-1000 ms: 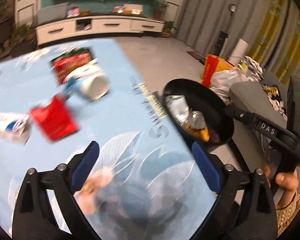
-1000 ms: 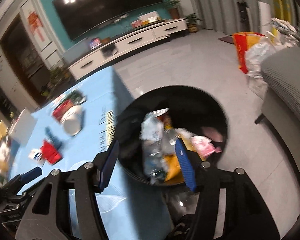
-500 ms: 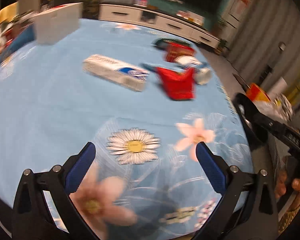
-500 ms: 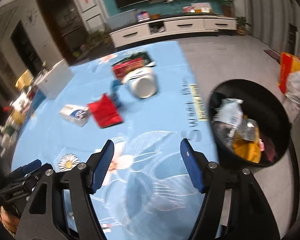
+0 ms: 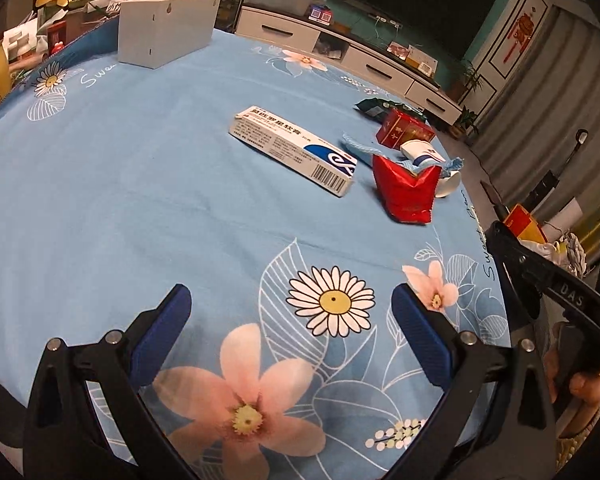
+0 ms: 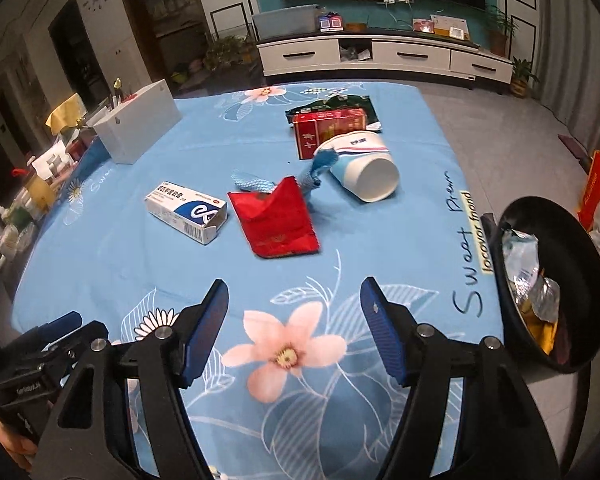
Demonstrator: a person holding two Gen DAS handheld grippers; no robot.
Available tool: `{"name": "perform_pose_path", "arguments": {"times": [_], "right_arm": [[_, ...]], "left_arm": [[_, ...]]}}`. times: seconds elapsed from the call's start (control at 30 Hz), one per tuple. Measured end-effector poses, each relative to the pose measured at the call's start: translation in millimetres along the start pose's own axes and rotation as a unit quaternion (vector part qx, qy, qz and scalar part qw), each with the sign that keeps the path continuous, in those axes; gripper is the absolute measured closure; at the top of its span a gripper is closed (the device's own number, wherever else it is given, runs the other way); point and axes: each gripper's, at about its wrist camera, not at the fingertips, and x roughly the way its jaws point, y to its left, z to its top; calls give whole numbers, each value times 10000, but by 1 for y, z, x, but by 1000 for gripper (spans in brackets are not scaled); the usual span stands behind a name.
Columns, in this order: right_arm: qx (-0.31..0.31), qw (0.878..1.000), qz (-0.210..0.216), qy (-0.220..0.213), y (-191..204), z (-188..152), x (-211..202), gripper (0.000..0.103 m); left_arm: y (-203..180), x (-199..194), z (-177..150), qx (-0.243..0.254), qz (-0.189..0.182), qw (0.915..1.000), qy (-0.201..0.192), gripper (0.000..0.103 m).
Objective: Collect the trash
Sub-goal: 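Move both open grippers back over the table toward the red packet, then grasp the red packet with the right gripper while the left grasps the white ointment box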
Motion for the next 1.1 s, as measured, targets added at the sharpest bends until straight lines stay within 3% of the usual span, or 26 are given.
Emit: {"name": "perform_pose_path", "arguments": {"times": [0.53, 0.63, 0.9, 0.93, 1.0, 1.1], "right_arm": [[-507, 9984, -45, 248, 15, 31, 70, 35], [-605, 9979, -37, 243, 20, 35, 79, 26], [-791, 9966, -95, 217, 26, 43, 95, 26], [-800, 9966, -87, 197, 27, 43, 95, 26], [-841, 9962, -98, 223, 28, 42, 98, 43], [-827, 9959, 70, 363, 27, 39, 103, 57]], "left_arm": [[9, 22, 13, -119, -115, 9999, 46, 3], [8, 25, 17, -116, -145, 9998, 38, 3], [1, 34, 26, -77, -254, 9996, 41, 3], [1, 35, 27, -91, -262, 9996, 29, 3], [1, 35, 30, -130, -251, 9996, 0, 3], [1, 38, 34, -171, -228, 9996, -18, 3]]}}
